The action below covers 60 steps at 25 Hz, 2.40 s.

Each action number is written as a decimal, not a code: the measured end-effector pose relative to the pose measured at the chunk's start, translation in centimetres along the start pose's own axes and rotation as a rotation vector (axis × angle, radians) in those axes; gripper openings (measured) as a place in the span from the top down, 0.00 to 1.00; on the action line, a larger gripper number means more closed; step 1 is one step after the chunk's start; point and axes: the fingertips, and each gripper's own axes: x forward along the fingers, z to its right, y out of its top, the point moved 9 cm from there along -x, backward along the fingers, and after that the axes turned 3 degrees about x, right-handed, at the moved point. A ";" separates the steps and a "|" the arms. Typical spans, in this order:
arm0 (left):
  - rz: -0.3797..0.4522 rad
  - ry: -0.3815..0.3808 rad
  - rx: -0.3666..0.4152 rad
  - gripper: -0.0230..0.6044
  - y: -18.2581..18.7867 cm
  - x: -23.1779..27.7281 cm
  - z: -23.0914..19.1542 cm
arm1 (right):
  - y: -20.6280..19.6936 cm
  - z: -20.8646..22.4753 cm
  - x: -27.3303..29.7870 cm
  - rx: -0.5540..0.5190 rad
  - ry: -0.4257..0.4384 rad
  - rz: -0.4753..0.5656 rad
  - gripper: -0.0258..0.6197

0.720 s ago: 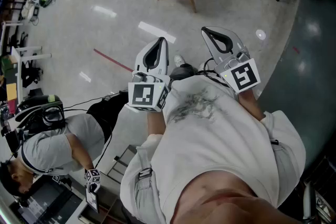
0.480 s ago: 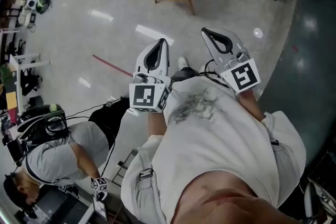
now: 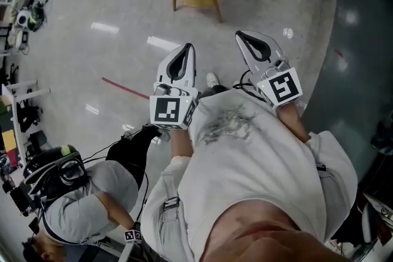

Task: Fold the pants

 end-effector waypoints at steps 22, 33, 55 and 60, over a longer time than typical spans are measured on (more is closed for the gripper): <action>-0.031 0.018 0.028 0.96 1.2 9.5 -10.3 | -0.5 7.3 11.8 0.010 -0.001 -0.089 0.95; -0.074 0.071 0.072 0.95 2.6 16.5 -11.9 | 0.6 13.9 16.1 -0.011 0.052 -0.083 0.95; -0.147 0.054 0.050 0.95 0.4 24.2 -19.7 | -1.4 19.6 24.7 -0.015 0.021 -0.204 0.95; -0.163 -0.004 0.082 0.95 -0.3 26.8 -23.6 | -2.5 20.8 28.2 -0.014 -0.022 -0.230 0.95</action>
